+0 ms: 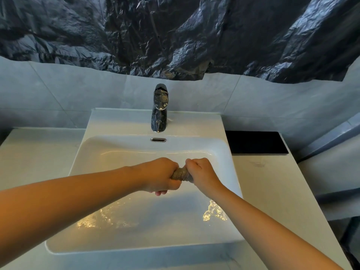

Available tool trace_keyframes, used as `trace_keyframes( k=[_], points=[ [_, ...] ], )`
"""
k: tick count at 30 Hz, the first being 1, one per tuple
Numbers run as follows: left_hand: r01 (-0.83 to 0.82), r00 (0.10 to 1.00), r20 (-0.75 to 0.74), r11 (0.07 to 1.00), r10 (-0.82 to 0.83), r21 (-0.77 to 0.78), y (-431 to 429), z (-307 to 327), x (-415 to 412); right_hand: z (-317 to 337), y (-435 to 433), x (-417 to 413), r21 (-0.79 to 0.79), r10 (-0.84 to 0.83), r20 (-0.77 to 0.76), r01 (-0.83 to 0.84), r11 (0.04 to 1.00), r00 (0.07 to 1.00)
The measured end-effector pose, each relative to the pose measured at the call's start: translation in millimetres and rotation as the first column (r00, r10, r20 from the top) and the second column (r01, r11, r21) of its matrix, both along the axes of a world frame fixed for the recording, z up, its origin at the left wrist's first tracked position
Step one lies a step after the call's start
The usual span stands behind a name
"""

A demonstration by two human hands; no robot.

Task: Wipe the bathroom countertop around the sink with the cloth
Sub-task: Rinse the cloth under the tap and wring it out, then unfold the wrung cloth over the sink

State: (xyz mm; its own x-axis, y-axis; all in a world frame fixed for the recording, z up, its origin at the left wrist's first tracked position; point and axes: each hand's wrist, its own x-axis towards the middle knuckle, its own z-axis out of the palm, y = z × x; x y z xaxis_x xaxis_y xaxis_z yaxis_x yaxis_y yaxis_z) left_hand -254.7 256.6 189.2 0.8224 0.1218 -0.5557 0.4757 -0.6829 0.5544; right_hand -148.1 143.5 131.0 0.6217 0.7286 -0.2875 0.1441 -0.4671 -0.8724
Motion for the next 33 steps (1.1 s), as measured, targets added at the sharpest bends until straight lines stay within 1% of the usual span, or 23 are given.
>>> trace_keyframes(
  k=[3, 5, 6, 7, 9, 10, 11, 13, 14, 15, 18, 21, 22, 24, 26, 27, 29, 30, 32, 33],
  points=[
    [-0.003, 0.999, 0.039, 1.000, 0.002, 0.023, -5, -4, 0, 1, -2, 6, -0.089, 0.059, 0.011, -0.058, 0.994, 0.998],
    [-0.026, 0.998, 0.049, 0.999, 0.024, 0.027, -8, -4, -1, 4, -7, 6, -0.059, 0.057, 0.000, -0.057, 0.997, 0.998],
    [-0.053, 0.997, 0.056, 0.998, 0.052, 0.017, -10, -4, -1, 6, -10, 6, -0.023, 0.064, 0.026, -0.064, 0.998, 0.998],
    [-0.097, 0.993, 0.065, 0.995, 0.098, -0.020, -11, -4, -1, 10, -14, 6, 0.013, 0.081, 0.072, -0.082, 0.997, 0.994],
    [-0.215, 0.972, 0.063, 0.963, 0.228, -0.162, -14, -2, -3, 18, -24, 8, 0.086, 0.103, 0.155, -0.117, 0.989, 0.983],
    [-0.288, 0.949, 0.051, 0.924, 0.310, -0.250, -15, -1, -5, 21, -30, 10, 0.129, 0.085, 0.161, -0.106, 0.986, 0.983],
    [-0.370, 0.914, 0.029, 0.862, 0.404, -0.345, -16, 0, -8, 23, -35, 13, 0.172, 0.048, 0.150, -0.074, 0.982, 0.987],
    [-0.508, 0.810, -0.019, 0.685, 0.586, -0.522, -20, 2, -16, 26, -48, 17, 0.241, -0.038, 0.073, 0.019, 0.970, 0.997],
    [-0.539, 0.764, -0.017, 0.623, 0.645, -0.567, -23, 2, -19, 28, -54, 16, 0.261, -0.067, 0.017, 0.060, 0.963, 0.998],
    [-0.552, 0.738, 0.007, 0.609, 0.675, -0.570, -25, 2, -23, 30, -59, 13, 0.277, -0.080, -0.044, 0.089, 0.957, 0.996],
    [-0.561, 0.724, 0.101, 0.668, 0.682, -0.489, -38, 3, -31, 35, -74, 2, 0.331, -0.056, -0.188, 0.117, 0.936, 0.981],
    [-0.576, 0.732, 0.230, 0.763, 0.641, -0.292, -45, 8, -39, 41, -86, -11, 0.341, 0.018, -0.253, 0.072, 0.937, 0.967],
    [-0.574, 0.734, 0.264, 0.779, 0.626, -0.254, -46, 9, -42, 42, -89, -15, 0.313, 0.039, -0.269, 0.050, 0.948, 0.962],
    [-0.545, 0.734, 0.308, 0.795, 0.606, -0.266, -45, 14, -49, 47, -92, -23, 0.237, 0.050, -0.381, 0.045, 0.971, 0.923],
    [-0.485, 0.760, 0.352, 0.837, 0.547, -0.253, -45, 20, -55, 55, -92, -32, 0.157, 0.001, -0.528, 0.096, 0.983, 0.850],
    [-0.457, 0.772, 0.370, 0.856, 0.517, -0.243, -46, 23, -59, 59, -91, -37, 0.118, -0.038, -0.550, 0.123, 0.985, 0.835],
    [-0.423, 0.774, 0.407, 0.875, 0.484, -0.236, -47, 27, -67, 64, -89, -47, 0.095, -0.100, -0.485, 0.167, 0.981, 0.869],
    [-0.422, 0.757, 0.426, 0.869, 0.495, -0.259, -47, 30, -72, 65, -88, -52, 0.132, -0.106, -0.435, 0.180, 0.975, 0.894],
    [-0.470, 0.703, 0.409, 0.811, 0.582, -0.347, -45, 33, -81, 67, -87, -66, 0.267, -0.096, -0.328, 0.190, 0.945, 0.940],
    [-0.513, 0.675, 0.359, 0.760, 0.644, -0.399, -41, 34, -83, 68, -87, -74, 0.329, -0.092, -0.253, 0.175, 0.928, 0.963]
  ],
)
